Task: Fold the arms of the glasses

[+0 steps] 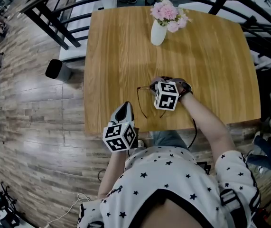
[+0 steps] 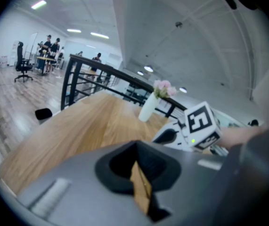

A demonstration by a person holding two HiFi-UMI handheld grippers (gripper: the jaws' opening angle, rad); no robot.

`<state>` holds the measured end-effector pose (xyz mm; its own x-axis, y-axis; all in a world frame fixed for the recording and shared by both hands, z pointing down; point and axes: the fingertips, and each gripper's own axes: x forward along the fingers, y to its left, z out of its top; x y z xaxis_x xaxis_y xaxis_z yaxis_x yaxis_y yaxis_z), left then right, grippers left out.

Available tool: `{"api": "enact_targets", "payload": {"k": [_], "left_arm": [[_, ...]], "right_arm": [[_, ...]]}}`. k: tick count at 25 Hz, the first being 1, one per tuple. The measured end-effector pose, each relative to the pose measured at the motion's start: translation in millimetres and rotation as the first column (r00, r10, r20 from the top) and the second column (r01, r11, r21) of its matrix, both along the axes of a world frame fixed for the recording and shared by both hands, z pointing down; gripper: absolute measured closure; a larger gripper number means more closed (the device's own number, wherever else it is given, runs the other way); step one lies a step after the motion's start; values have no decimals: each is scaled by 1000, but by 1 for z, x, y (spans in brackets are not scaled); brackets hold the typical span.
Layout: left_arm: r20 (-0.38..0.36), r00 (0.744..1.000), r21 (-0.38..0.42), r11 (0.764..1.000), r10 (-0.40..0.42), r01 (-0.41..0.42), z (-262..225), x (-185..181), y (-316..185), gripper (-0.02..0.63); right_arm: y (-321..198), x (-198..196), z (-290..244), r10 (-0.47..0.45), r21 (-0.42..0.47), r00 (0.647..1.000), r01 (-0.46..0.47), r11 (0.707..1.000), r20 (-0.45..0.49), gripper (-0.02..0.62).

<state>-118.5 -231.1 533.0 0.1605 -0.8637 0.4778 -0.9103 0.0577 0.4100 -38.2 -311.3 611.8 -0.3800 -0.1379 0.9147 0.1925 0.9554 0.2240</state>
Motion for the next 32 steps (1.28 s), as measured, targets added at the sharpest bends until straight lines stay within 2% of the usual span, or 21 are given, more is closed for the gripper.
{"api": "enact_targets", "payload": {"k": [8,17,32], "left_arm": [[8,1000,13,1000,25,-25,-7,-3,17,600],[13,997,41,996,78,-78,-19,5,47,600],[16,992,85,989,122,-123,-31,10,96,600]], "right_arm": [[11,-3,-31,59,71,996,-64,995,72,574],[43,3,-62,117,165,982,-141,976,149,574],[102,9,-113,203,291,933,-291,912,297,574]]}}
